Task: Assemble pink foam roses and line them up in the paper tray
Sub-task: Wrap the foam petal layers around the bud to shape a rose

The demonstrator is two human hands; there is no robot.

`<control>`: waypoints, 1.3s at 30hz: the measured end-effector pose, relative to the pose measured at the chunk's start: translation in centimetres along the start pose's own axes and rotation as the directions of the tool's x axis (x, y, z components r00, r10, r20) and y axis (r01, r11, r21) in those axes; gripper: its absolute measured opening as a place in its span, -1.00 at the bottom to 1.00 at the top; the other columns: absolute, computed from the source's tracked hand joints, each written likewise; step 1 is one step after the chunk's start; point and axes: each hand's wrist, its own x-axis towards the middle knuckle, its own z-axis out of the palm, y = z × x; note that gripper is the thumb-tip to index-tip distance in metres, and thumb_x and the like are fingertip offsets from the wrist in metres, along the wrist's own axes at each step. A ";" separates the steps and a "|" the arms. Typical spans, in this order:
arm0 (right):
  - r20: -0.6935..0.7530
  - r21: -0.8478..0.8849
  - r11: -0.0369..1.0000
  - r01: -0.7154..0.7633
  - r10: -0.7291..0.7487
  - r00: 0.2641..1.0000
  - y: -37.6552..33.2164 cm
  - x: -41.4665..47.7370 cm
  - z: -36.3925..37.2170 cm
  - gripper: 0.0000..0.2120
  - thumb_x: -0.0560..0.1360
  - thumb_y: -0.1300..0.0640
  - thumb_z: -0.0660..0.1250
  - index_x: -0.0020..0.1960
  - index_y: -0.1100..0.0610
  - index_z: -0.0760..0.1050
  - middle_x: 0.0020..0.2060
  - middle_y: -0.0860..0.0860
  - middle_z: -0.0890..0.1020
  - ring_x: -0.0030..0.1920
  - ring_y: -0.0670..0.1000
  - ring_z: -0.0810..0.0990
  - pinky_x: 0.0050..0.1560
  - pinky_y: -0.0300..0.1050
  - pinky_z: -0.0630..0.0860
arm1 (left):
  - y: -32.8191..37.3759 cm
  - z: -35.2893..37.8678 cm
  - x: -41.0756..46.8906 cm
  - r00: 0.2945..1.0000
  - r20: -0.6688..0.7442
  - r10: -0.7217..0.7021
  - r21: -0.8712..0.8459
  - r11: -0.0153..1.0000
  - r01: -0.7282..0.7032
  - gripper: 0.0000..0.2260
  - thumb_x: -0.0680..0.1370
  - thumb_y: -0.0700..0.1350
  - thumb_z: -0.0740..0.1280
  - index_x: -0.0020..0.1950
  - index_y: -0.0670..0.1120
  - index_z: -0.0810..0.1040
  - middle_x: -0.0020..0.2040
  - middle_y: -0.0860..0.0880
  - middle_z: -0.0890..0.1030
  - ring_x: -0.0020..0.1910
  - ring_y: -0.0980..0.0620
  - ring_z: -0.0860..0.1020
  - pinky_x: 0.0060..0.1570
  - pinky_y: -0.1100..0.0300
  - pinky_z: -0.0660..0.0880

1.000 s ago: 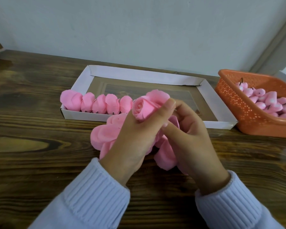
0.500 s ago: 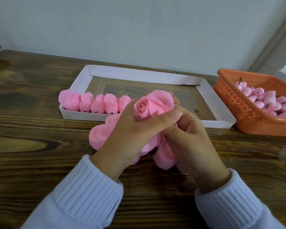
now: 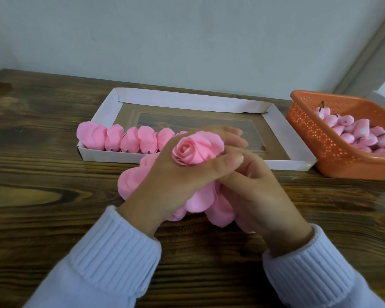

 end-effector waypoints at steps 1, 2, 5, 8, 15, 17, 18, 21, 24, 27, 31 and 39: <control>0.004 0.003 1.000 -0.003 0.003 1.000 0.0 0.0 0.0 -0.67 0.44 0.01 0.46 0.14 0.14 0.61 0.11 0.24 0.63 0.23 0.35 0.52 0.29 0.32 0.38 | -0.2 0.2 0.0 0.999 -0.037 0.013 0.007 1.000 -0.012 -0.87 0.37 -0.08 0.42 -0.13 0.09 0.72 -0.02 0.13 0.70 0.03 0.18 0.64 -0.05 0.33 0.53; 0.009 0.009 1.000 -0.009 0.009 1.000 -0.1 0.0 0.0 -0.64 0.41 -0.06 0.46 0.13 0.09 0.62 0.09 0.21 0.64 0.21 0.30 0.55 0.28 0.29 0.40 | -0.3 0.5 0.0 0.998 -0.068 0.008 -0.009 1.000 -0.009 -0.88 0.38 -0.08 0.41 -0.14 0.06 0.72 -0.02 0.10 0.70 0.03 0.15 0.64 -0.06 0.32 0.54; 0.007 0.003 1.000 -0.020 0.020 1.000 -0.1 0.1 0.1 -0.67 0.36 -0.12 0.49 0.06 0.02 0.66 -0.02 0.13 0.67 0.07 0.19 0.58 0.20 0.24 0.44 | -0.4 0.9 -0.1 0.989 -0.142 -0.038 -0.047 0.998 0.032 -0.87 0.38 -0.03 0.40 -0.14 0.01 0.72 -0.03 0.05 0.71 0.00 0.09 0.66 -0.10 0.29 0.54; -0.005 -0.062 0.998 -0.012 0.011 1.000 -0.2 0.0 0.0 -0.77 0.43 0.04 0.41 0.07 0.06 0.64 0.00 0.09 0.69 0.08 0.12 0.62 0.19 0.15 0.48 | -0.3 1.1 -0.1 0.974 -0.203 -0.096 -0.106 0.991 0.076 -0.92 0.43 -0.09 0.41 -0.17 -0.05 0.70 -0.01 -0.02 0.72 -0.03 0.01 0.68 -0.16 0.26 0.56; -0.147 -0.314 0.942 0.122 -0.176 0.973 -1.2 -0.2 0.2 -0.86 0.48 0.32 0.39 0.03 0.19 0.59 -0.12 -0.01 0.70 -0.13 -0.12 0.66 -0.19 -0.30 0.56 | -0.1 1.0 0.2 0.920 -0.354 -0.171 -0.338 0.940 0.045 -0.85 0.47 -0.11 0.37 -0.13 -0.17 0.66 -0.10 -0.13 0.71 -0.15 -0.06 0.69 -0.23 0.14 0.59; -0.235 -0.413 0.898 0.154 -0.268 0.934 -0.9 -0.2 0.2 -0.87 0.48 0.31 0.40 -0.03 0.13 0.60 -0.19 -0.01 0.70 -0.17 -0.08 0.67 -0.19 -0.25 0.57 | -0.2 0.9 0.3 0.906 -0.390 -0.168 -0.290 0.956 0.052 -0.84 0.47 -0.08 0.33 -0.13 -0.11 0.68 -0.10 -0.09 0.72 -0.11 -0.03 0.69 -0.19 0.14 0.60; -0.262 -0.473 0.864 0.171 -0.323 0.909 -0.8 -0.2 0.1 -0.87 0.47 0.30 0.42 -0.06 0.09 0.60 -0.22 -0.01 0.70 -0.19 -0.08 0.67 -0.19 -0.25 0.57 | -0.2 1.0 0.3 0.903 -0.396 -0.168 -0.271 0.961 0.060 -0.84 0.47 -0.07 0.33 -0.14 -0.07 0.70 -0.10 -0.08 0.72 -0.09 -0.02 0.69 -0.17 0.14 0.60; -0.260 -0.611 0.757 0.231 -0.468 0.845 -0.7 -0.2 0.2 -0.86 0.47 0.26 0.42 -0.06 0.04 0.58 -0.24 -0.10 0.67 -0.20 -0.10 0.65 -0.18 -0.28 0.54 | -0.2 1.0 0.1 0.909 -0.389 -0.147 -0.131 0.986 0.103 -0.89 0.48 -0.02 0.40 -0.12 0.01 0.71 -0.15 0.03 0.72 -0.14 0.11 0.68 -0.24 0.26 0.56; -0.252 -0.670 0.693 0.267 -0.550 0.796 -0.7 -0.3 0.2 -0.91 0.47 0.23 0.40 -0.08 0.06 0.58 -0.23 -0.13 0.65 -0.22 -0.10 0.63 -0.19 -0.29 0.52 | -0.5 0.8 -0.1 0.918 -0.373 -0.138 0.024 0.987 0.158 -0.86 0.47 0.08 0.39 -0.06 0.08 0.68 -0.18 0.18 0.69 -0.17 0.28 0.63 -0.25 0.42 0.53; -0.285 -0.692 0.677 0.252 -0.577 0.766 -0.8 -0.4 0.2 -0.95 0.47 0.19 0.40 -0.12 0.06 0.57 -0.29 -0.11 0.64 -0.28 -0.08 0.61 -0.24 -0.28 0.51 | -0.5 1.0 -0.3 0.958 -0.270 -0.097 0.101 0.987 0.128 -0.89 0.44 0.15 0.38 -0.11 0.23 0.68 -0.21 0.16 0.69 -0.15 0.23 0.64 -0.18 0.31 0.57; -0.316 -0.688 0.685 0.238 -0.579 0.752 -0.9 -0.4 0.2 -0.90 0.46 0.18 0.40 -0.16 0.00 0.55 -0.31 -0.13 0.62 -0.30 -0.09 0.59 -0.26 -0.25 0.50 | -0.5 1.2 -0.2 0.981 -0.188 -0.041 0.193 0.978 0.078 -0.93 0.46 0.09 0.39 -0.15 0.22 0.68 -0.29 0.14 0.64 -0.24 0.27 0.59 -0.27 0.36 0.52; -0.249 -0.586 0.751 0.304 -0.524 0.814 -1.1 -0.5 0.6 -0.95 0.47 0.24 0.40 -0.07 0.18 0.60 -0.24 0.01 0.66 -0.21 0.07 0.65 -0.19 0.12 0.59 | -0.7 1.4 -0.1 0.961 -0.274 0.030 0.174 0.985 0.019 -0.87 0.49 0.01 0.40 -0.25 0.07 0.66 -0.32 0.11 0.64 -0.27 0.29 0.60 -0.29 0.42 0.50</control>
